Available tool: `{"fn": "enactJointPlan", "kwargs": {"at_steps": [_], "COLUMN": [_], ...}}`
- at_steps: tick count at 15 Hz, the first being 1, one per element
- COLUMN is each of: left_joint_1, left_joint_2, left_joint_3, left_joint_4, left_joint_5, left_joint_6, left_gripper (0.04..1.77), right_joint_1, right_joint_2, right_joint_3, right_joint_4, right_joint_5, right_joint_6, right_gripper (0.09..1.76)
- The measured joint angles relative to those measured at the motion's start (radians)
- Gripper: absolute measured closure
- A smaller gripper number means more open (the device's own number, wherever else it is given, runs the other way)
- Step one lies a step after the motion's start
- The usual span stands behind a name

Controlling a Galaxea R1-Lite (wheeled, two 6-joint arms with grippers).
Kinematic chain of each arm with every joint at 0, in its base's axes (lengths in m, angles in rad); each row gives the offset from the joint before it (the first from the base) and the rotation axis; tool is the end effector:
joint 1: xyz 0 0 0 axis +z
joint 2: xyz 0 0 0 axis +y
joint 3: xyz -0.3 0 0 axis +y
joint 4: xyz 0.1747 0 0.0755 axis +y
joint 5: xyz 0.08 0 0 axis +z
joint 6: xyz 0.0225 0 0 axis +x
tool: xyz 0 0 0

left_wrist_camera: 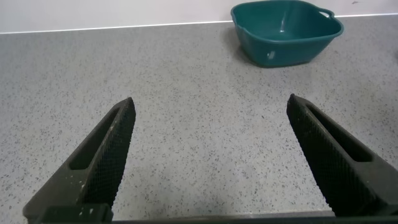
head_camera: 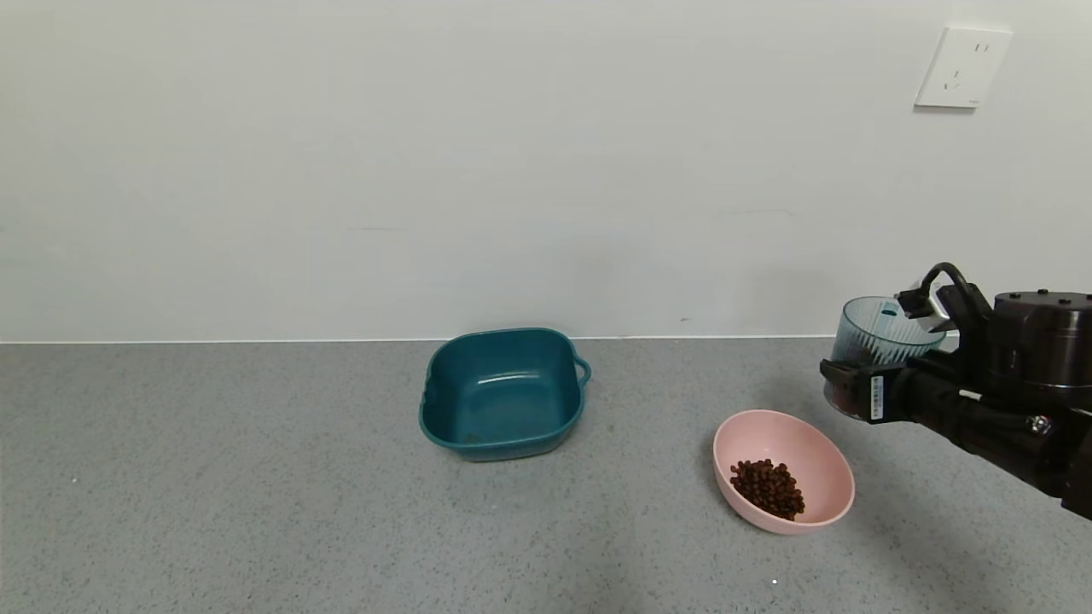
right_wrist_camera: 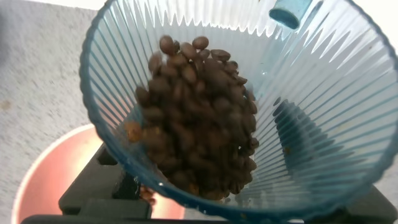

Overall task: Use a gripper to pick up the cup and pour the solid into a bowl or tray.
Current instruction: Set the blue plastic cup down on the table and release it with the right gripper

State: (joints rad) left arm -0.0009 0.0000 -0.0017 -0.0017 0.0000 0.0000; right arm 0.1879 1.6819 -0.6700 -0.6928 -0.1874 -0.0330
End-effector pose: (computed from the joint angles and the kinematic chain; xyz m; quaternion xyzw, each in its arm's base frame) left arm -0.0229 0.0000 0.0761 0.0000 -0.0017 -0.0004 1.0000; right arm 0.2826 0.0495 0.1580 -0.0459 0.1561 0.0028 0.9867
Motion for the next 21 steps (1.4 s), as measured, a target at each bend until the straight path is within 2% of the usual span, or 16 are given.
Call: {"fn": "enactJointPlan", "kwargs": {"at_steps": [6, 11, 15, 21], "left_joint_1": [0.000, 0.000, 0.000, 0.000], "left_joint_2": [0.000, 0.000, 0.000, 0.000], "left_joint_3": [0.000, 0.000, 0.000, 0.000], "left_joint_4": [0.000, 0.000, 0.000, 0.000], "left_joint_5": [0.000, 0.000, 0.000, 0.000], "left_joint_6": [0.000, 0.000, 0.000, 0.000], "left_gripper": [0.06, 0.06, 0.06, 0.06], "right_joint_1": [-0.001, -0.013, -0.026, -0.110], "right_joint_2": [0.012, 0.070, 0.160, 0.312], "right_joint_3": [0.000, -0.070, -0.170, -0.248], "right_joint_4": [-0.017, -0.017, -0.025, -0.121], "right_joint_5": [0.004, -0.002, -0.008, -0.010], "right_joint_6": [0.149, 0.150, 0.147, 0.117], "right_gripper": [0.50, 0.50, 0.50, 0.50]}}
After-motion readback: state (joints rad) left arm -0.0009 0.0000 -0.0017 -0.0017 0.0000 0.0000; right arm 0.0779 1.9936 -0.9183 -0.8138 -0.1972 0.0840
